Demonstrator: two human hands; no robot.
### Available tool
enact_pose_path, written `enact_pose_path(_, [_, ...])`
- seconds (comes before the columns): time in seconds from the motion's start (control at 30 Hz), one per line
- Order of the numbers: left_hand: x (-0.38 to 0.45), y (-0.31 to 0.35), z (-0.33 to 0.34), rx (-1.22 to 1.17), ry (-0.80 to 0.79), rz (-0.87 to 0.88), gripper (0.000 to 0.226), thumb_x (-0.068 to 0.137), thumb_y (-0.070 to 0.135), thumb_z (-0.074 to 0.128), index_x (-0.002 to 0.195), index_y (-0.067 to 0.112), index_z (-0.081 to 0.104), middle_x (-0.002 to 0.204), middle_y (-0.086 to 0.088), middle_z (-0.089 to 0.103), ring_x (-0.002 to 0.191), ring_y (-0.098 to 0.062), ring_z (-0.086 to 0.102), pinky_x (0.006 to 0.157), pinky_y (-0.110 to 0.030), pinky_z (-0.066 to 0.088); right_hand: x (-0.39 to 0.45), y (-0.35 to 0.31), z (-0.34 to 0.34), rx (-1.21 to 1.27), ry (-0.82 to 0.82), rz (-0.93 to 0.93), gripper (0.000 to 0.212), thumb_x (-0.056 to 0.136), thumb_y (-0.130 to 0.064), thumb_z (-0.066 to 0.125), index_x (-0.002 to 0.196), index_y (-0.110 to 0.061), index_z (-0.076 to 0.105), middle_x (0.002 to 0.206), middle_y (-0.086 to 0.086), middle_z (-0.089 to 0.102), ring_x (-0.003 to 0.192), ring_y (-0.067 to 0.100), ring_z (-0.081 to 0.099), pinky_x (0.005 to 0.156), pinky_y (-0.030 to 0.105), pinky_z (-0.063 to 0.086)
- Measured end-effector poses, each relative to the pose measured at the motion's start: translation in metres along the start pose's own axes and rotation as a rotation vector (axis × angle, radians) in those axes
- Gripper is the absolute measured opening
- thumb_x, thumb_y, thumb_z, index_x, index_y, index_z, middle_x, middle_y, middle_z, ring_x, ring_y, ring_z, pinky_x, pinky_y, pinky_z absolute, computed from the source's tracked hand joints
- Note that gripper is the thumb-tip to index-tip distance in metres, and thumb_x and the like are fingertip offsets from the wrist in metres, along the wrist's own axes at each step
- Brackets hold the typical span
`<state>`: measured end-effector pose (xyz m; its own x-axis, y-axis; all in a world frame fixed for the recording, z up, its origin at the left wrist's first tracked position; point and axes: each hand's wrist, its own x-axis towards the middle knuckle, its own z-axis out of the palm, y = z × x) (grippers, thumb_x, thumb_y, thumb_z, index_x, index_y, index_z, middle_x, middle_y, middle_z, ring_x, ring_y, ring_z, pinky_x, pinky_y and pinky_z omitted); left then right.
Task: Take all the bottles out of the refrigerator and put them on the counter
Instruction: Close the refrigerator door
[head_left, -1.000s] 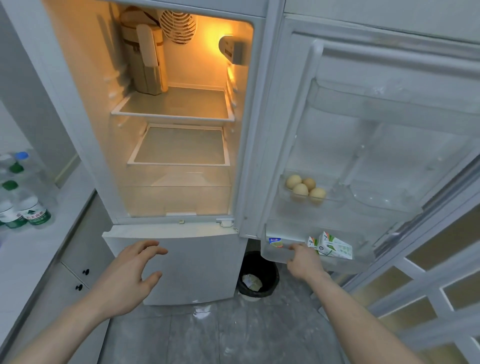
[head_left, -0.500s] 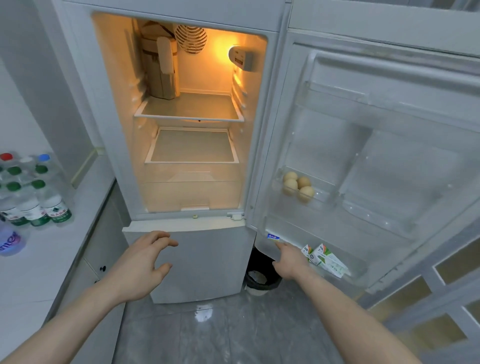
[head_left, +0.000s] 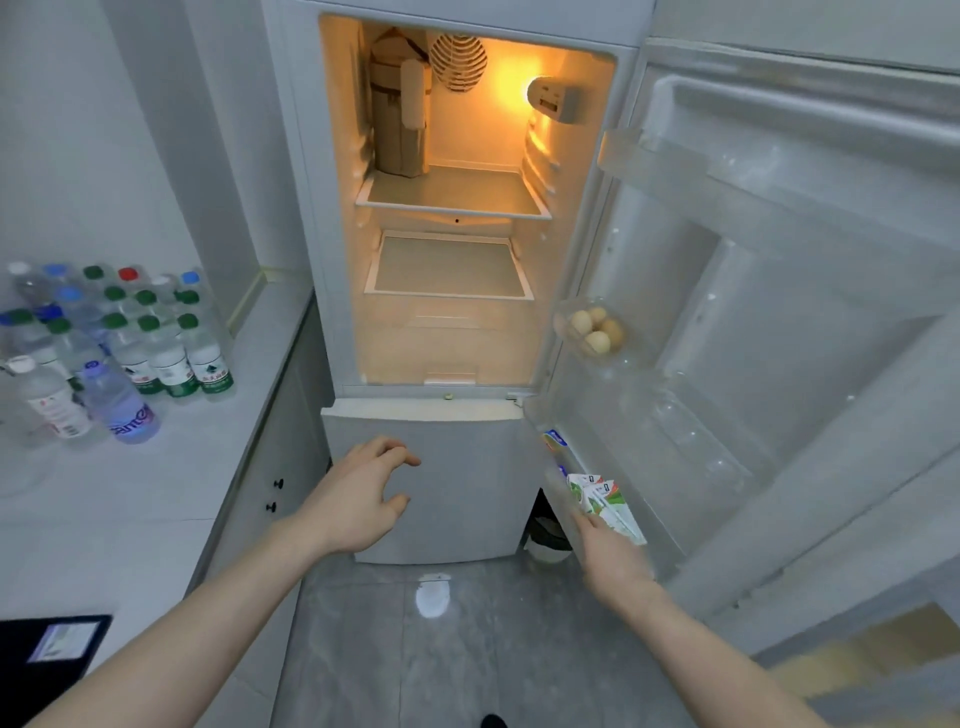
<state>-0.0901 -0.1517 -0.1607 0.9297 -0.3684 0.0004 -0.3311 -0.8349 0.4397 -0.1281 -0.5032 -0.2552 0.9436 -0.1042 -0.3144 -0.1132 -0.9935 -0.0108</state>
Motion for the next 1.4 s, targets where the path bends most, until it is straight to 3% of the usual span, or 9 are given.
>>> enact_pose_path(0.3, [-0.03, -0.019, -0.007, -0.021, 0.041, -0.054, 0.043, 0.092, 0.027, 0.063, 0.134, 0.027, 0.056, 0.141, 0.009, 0.047, 0.13, -0.017, 0.046, 0.108, -0.031, 0.037, 0.013, -0.091, 0.013, 0.035, 0.023, -0.064, 0.068, 0.084, -0.003, 0.06, 0.147, -0.011, 0.034, 0.151, 0.007, 0.032, 0.132, 0.026, 0.053, 0.095, 0.038, 0.054])
enact_pose_path(0.43, [-0.048, -0.032, -0.016, -0.067, 0.11, -0.099, 0.045, 0.09, 0.028, 0.065, 0.134, 0.027, 0.056, 0.142, 0.008, 0.044, 0.13, -0.018, 0.045, 0.112, -0.036, 0.037, 0.015, -0.136, 0.005, -0.003, -0.055, -0.064, 0.074, 0.087, -0.004, 0.057, 0.152, -0.01, 0.023, 0.16, 0.027, 0.011, 0.149, 0.04, 0.027, 0.105, 0.043, 0.049])
enact_pose_path(0.5, [-0.056, -0.035, -0.021, -0.079, 0.145, -0.111, 0.048, 0.09, 0.029, 0.066, 0.136, 0.028, 0.056, 0.147, 0.007, 0.041, 0.134, -0.018, 0.042, 0.114, -0.034, 0.035, 0.013, -0.157, 0.003, -0.049, -0.066, -0.075, 0.078, 0.089, -0.01, 0.057, 0.156, -0.008, 0.018, 0.16, 0.035, 0.005, 0.151, 0.049, 0.014, 0.113, 0.049, 0.037])
enact_pose_path(0.7, [-0.078, -0.021, -0.048, -0.141, 0.243, -0.053, 0.048, 0.093, 0.029, 0.064, 0.14, 0.029, 0.053, 0.149, 0.01, 0.038, 0.138, -0.012, 0.039, 0.116, -0.03, 0.032, 0.004, -0.217, -0.009, -0.004, -0.116, -0.173, 0.075, 0.091, -0.014, 0.06, 0.156, -0.012, 0.023, 0.165, 0.026, -0.007, 0.147, 0.043, 0.028, 0.116, 0.045, 0.031])
enact_pose_path(0.9, [-0.085, 0.018, -0.09, -0.277, 0.369, 0.082, 0.05, 0.096, 0.035, 0.063, 0.145, 0.032, 0.048, 0.145, 0.018, 0.041, 0.137, -0.001, 0.038, 0.116, -0.029, 0.032, -0.003, -0.264, -0.011, -0.099, -0.088, -0.264, 0.067, 0.093, -0.025, 0.056, 0.154, -0.01, 0.032, 0.166, 0.024, -0.004, 0.149, 0.043, 0.018, 0.119, 0.051, 0.024])
enact_pose_path(1.03, [-0.073, 0.043, -0.118, -0.389, 0.346, 0.166, 0.064, 0.098, 0.04, 0.063, 0.155, 0.032, 0.035, 0.151, 0.019, 0.04, 0.14, 0.003, 0.036, 0.117, -0.031, 0.034, -0.012, -0.288, -0.016, -0.121, -0.043, -0.343, 0.07, 0.089, -0.027, 0.059, 0.152, -0.012, 0.034, 0.162, 0.021, 0.013, 0.145, 0.041, 0.024, 0.117, 0.049, 0.03])
enact_pose_path(1.17, [-0.058, 0.045, -0.133, -0.491, 0.337, 0.168, 0.077, 0.096, 0.044, 0.064, 0.16, 0.032, 0.023, 0.161, 0.015, 0.033, 0.142, 0.003, 0.035, 0.119, -0.03, 0.033, -0.024, -0.304, -0.03, -0.045, 0.018, -0.51, 0.072, 0.084, -0.022, 0.063, 0.15, -0.012, 0.035, 0.162, 0.02, 0.015, 0.149, 0.04, 0.017, 0.118, 0.048, 0.028])
enact_pose_path(1.3, [-0.038, 0.039, -0.142, -0.445, 0.4, 0.16, 0.08, 0.097, 0.046, 0.062, 0.161, 0.029, 0.017, 0.162, 0.01, 0.033, 0.141, -0.004, 0.04, 0.116, -0.031, 0.037, -0.036, -0.308, -0.053, 0.142, 0.032, -0.725, 0.055, 0.084, -0.015, 0.058, 0.139, -0.012, 0.05, 0.163, 0.008, 0.019, 0.148, 0.031, 0.025, 0.114, 0.039, 0.038])
enact_pose_path(1.4, [-0.03, 0.025, -0.146, -0.355, 0.466, 0.158, 0.078, 0.098, 0.05, 0.058, 0.161, 0.028, 0.017, 0.156, 0.007, 0.038, 0.136, -0.008, 0.045, 0.112, -0.035, 0.041, -0.043, -0.301, -0.071, 0.203, 0.073, -0.83, 0.052, 0.088, -0.013, 0.053, 0.141, -0.014, 0.054, 0.163, 0.007, 0.028, 0.147, 0.027, 0.032, 0.116, 0.032, 0.033])
